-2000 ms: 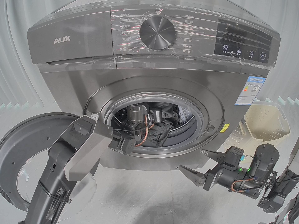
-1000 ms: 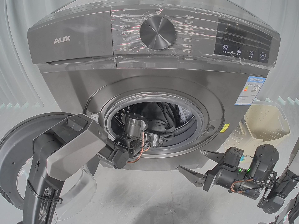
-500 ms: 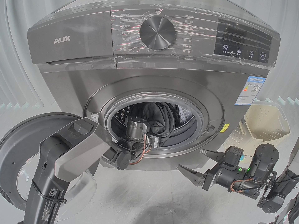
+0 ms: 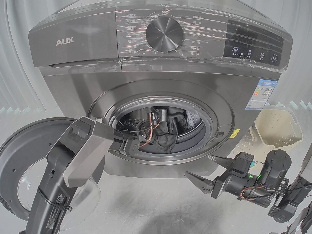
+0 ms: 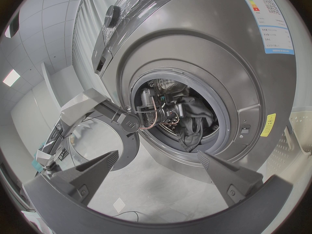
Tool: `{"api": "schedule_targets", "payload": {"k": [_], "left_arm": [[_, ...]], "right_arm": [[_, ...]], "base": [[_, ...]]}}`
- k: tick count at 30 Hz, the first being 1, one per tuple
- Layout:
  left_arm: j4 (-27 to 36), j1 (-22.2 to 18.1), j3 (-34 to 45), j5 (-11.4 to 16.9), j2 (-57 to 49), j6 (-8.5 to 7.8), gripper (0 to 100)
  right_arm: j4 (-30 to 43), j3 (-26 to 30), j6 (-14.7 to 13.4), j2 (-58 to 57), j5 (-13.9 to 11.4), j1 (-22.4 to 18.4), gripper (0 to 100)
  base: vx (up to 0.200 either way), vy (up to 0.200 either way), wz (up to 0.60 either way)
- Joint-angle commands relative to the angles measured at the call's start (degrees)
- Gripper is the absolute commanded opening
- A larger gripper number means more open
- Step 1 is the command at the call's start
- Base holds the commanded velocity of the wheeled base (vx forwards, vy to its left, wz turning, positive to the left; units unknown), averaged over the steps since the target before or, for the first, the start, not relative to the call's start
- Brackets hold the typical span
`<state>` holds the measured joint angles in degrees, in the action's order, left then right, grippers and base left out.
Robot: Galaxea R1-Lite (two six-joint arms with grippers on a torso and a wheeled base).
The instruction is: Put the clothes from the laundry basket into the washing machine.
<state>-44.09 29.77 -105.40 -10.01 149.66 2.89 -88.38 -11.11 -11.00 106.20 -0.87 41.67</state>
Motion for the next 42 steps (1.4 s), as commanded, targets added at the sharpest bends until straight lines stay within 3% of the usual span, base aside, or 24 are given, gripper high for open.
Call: {"api": "schedule_targets", "payload": {"k": [1, 7, 8, 12, 16, 22, 35, 38, 40, 42], "left_arm": [[0.15, -1.82, -8.95, -1.24, 5.73, 0.45, 0], [0.5, -1.73, -9.19, -1.24, 6.52, 0.54, 0], [0.68, -1.73, -9.19, -1.24, 6.43, 0.63, 100], [1.47, -1.64, -8.33, -1.24, 5.9, 0.8, 100], [3.75, -0.85, -0.07, -1.42, 0.89, 0.8, 100], [6.83, 1.08, 6.79, -3.53, -2.97, -0.43, 100], [12.01, 2.4, 24.1, -3.97, -10.88, -4.82, 100], [13.24, 2.4, 26.47, -3.26, -12.64, -5.61, 100], [13.95, 2.22, 29.29, -1.68, -14.14, -7.37, 100], [13.86, 2.31, 29.73, -0.01, -14.58, -7.46, 100]], "right_arm": [[-0.04, -0.14, -0.08, -0.03, -0.01, -0.01, 100], [-0.04, -0.14, -0.08, -0.03, -0.01, -0.01, 100], [-0.04, -0.14, -0.08, -0.03, -0.01, -0.01, 100], [-0.04, -0.14, -0.17, 0.06, -0.01, -0.01, 100], [-0.04, -0.32, -0.17, -0.03, -0.01, -0.01, 100], [-0.04, -0.32, -0.17, -0.03, -0.01, -0.01, 100], [0.05, -0.32, -0.17, -0.03, -0.01, -0.01, 100], [-0.04, -0.32, -0.08, -0.03, -0.01, -0.01, 100], [-0.04, -0.32, -0.08, 0.06, -0.01, -0.01, 100], [-0.04, -0.32, -0.08, -0.03, -0.01, -0.01, 100]], "base": [[0.0, 0.0, 0.0], [0.0, 0.0, 0.0], [0.0, 0.0, 0.0], [0.0, 0.0, 0.0], [0.0, 0.0, 0.0], [0.0, 0.0, 0.0], [0.0, 0.0, 0.0], [0.0, 0.0, 0.0], [0.0, 0.0, 0.0], [0.0, 0.0, 0.0]]}}
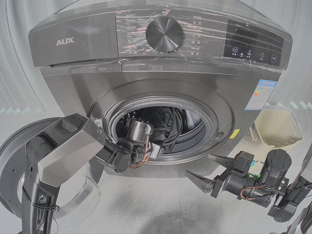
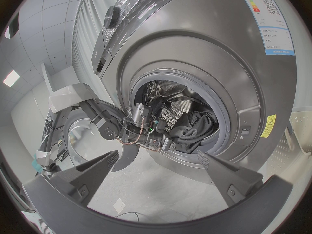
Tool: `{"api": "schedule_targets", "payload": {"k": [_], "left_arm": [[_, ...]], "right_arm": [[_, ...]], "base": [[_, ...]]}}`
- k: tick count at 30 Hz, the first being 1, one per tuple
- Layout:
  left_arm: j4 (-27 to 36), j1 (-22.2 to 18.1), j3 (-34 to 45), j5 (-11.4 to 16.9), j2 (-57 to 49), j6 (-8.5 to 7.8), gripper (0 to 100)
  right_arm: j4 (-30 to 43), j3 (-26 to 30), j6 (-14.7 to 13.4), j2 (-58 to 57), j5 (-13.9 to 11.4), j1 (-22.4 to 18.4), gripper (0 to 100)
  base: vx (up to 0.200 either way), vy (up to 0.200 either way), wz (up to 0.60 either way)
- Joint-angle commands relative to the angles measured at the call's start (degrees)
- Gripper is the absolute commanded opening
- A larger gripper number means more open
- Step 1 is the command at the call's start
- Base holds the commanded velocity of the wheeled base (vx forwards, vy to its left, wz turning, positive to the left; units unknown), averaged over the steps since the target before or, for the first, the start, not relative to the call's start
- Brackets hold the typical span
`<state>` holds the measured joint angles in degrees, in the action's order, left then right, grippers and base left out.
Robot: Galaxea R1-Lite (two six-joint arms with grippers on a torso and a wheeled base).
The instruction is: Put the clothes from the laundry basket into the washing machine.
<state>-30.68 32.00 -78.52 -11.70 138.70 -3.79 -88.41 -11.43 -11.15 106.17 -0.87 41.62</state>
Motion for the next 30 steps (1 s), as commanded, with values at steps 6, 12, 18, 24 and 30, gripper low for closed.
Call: {"api": "schedule_targets", "payload": {"k": [6, 12, 18, 24, 30], "left_arm": [[-0.52, 0.26, 3.02, 6.96, -5.81, -0.34, 100], [-6.58, 0.17, 0.38, 7.13, -3.62, 0.19, 100], [-7.72, 0.52, 0.74, 8.8, -3.0, 0.89, 100], [-6.85, 1.13, 3.46, 13.37, -6.08, 0.89, 100], [-6.41, 1.31, 4.43, 14.25, -7.92, 0.98, 100]], "right_arm": [[-0.01, 0.01, 0.08, 0.0, -0.1, 0.04, 100], [-0.01, 0.01, 0.08, 0.0, -0.01, 0.04, 100], [-0.01, 0.01, -0.01, 0.0, -0.1, 0.04, 100], [-0.01, -0.08, -0.01, 0.0, -0.1, -0.05, 100], [-0.01, -0.08, -0.01, 0.0, -0.01, 0.04, 100]], "base": [[0.0, 0.0, 0.0], [0.0, 0.0, 0.0], [0.0, 0.0, 0.0], [0.0, 0.0, 0.0], [0.0, 0.0, 0.0]]}}
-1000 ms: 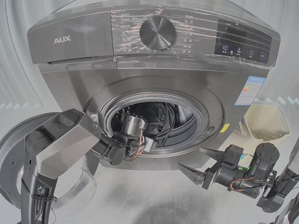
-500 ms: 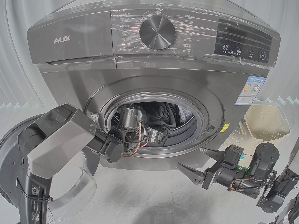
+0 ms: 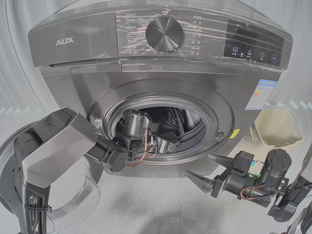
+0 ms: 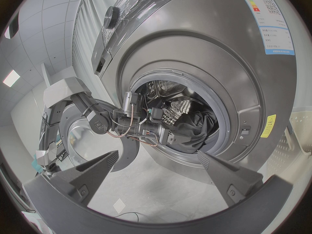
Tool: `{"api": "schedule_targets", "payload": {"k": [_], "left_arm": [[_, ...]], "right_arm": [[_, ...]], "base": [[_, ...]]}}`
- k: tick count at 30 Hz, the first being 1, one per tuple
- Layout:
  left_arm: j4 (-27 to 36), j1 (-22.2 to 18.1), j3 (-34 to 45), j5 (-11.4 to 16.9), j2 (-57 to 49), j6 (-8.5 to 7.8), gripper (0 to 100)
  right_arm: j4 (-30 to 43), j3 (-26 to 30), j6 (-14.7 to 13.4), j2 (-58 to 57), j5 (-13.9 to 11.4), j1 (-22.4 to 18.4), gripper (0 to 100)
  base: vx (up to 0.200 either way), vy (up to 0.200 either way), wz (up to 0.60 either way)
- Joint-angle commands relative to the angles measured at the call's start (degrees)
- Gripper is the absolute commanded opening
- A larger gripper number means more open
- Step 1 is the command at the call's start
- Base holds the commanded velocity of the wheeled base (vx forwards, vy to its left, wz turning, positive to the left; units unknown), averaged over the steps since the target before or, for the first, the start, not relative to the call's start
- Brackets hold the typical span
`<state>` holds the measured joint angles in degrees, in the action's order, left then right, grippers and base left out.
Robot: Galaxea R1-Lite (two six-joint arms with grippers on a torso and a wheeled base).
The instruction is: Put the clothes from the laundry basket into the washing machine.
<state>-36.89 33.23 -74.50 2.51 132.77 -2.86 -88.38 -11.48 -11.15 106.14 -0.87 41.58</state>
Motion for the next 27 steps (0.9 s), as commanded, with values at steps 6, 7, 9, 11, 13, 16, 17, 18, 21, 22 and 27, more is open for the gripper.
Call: {"api": "schedule_targets", "payload": {"k": [6, 7, 9, 11, 13, 16, 17, 18, 21, 22, 27], "left_arm": [[-0.9, -0.01, -0.47, -0.67, -0.05, 0.05, 100], [-1.26, -0.01, -1.0, -0.75, 1.79, 0.05, 100], [-1.26, 0.08, -1.97, -0.75, 3.55, -0.04, 100], [-1.34, 0.08, -2.85, -0.75, 5.04, 0.05, 100], [-1.78, 0.08, -4.52, -0.75, 7.24, -0.04, 100], [-2.05, 0.08, -5.92, -0.84, 9.35, -0.12, 100], [-2.05, 0.08, -6.01, -0.84, 9.62, -0.12, 100], [-2.05, 0.17, -6.54, -0.84, 10.32, -0.12, 100], [-2.13, 0.08, -8.3, -1.98, 12.34, -0.56, 100], [-2.13, -0.01, -9.26, -2.34, 12.95, -0.74, 100], [-1.78, -0.54, -13.48, -3.21, 15.06, -0.56, 0]], "right_arm": [[-0.04, -0.03, -0.01, 0.2, -0.1, 0.08, 100], [-0.04, -0.12, -0.01, 0.38, -0.01, 0.08, 100], [-0.04, -0.03, -0.01, 0.38, -0.01, 0.17, 100], [-0.04, -0.12, -0.01, 0.38, -0.01, 0.08, 100], [-0.04, -0.03, -0.01, 0.38, -0.01, 0.08, 100], [-0.04, -0.03, -0.01, 0.38, -0.01, 0.08, 100], [-0.04, -0.03, -0.01, 0.47, -0.01, 0.08, 100], [-0.04, -0.03, -0.1, 0.38, -0.01, 0.08, 100], [-0.04, -0.12, -0.1, 0.38, -0.01, 0.08, 100], [-0.04, -0.12, -0.1, 0.38, -0.01, 0.08, 100], [-0.04, -0.21, -0.1, 0.12, -0.1, 0.08, 100]], "base": [[0.0, 0.0, 0.0], [0.0, 0.0, 0.0], [0.0, 0.0, 0.0], [0.0, 0.0, 0.0], [0.0, 0.0, 0.0], [0.0, 0.0, 0.0], [0.0, 0.0, 0.0], [0.0, 0.0, 0.0], [0.0, 0.0, 0.0], [0.0, 0.0, 0.0], [0.0, 0.0, 0.0]]}}
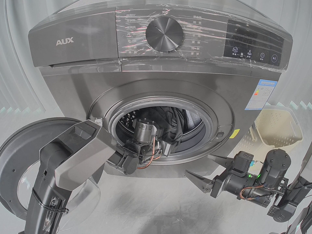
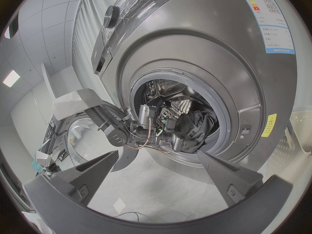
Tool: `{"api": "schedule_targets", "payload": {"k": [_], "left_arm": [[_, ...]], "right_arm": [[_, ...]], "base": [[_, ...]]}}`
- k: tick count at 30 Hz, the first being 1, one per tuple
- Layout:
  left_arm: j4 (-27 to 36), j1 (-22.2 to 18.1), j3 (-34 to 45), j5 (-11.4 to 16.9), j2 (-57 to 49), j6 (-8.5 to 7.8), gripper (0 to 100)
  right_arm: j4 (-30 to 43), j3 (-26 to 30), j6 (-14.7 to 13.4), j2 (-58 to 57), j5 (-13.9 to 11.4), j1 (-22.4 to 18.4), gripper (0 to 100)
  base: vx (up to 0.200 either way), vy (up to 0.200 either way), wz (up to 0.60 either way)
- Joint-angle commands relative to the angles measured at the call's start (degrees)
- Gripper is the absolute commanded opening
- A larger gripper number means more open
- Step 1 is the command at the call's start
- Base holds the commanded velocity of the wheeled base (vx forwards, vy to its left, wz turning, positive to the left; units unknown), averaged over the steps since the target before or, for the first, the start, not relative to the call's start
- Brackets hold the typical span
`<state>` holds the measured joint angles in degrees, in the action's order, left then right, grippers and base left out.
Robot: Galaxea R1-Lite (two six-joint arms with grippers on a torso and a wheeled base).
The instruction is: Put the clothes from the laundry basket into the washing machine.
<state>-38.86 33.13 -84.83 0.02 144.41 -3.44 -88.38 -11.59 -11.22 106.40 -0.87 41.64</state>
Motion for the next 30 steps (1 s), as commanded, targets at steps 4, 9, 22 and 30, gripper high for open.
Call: {"api": "schedule_targets", "payload": {"k": [4, 9, 22, 30], "left_arm": [[0.1, -0.7, -7.54, -3.1, 4.83, 0.19, 0], [0.37, -2.55, -16.33, -5.47, 6.85, 0.71, 0], [0.19, -4.66, -29.76, -8.64, 13.88, 2.12, 0], [0.63, -4.57, -29.76, -8.73, 13.18, 3.17, 100]], "right_arm": [[-0.04, -0.1, -0.03, -0.14, -0.01, -0.07, 100], [-0.04, -0.45, -0.03, -0.23, -0.01, 0.02, 100], [-0.04, -0.54, -0.03, -0.23, -0.01, -0.07, 100], [-0.04, -0.8, -0.03, -0.23, -0.01, -0.07, 100]], "base": [[0.0, 0.0, 0.0], [0.0, 0.0, 0.0], [0.0, 0.0, 0.0], [0.0, 0.0, 0.0]]}}
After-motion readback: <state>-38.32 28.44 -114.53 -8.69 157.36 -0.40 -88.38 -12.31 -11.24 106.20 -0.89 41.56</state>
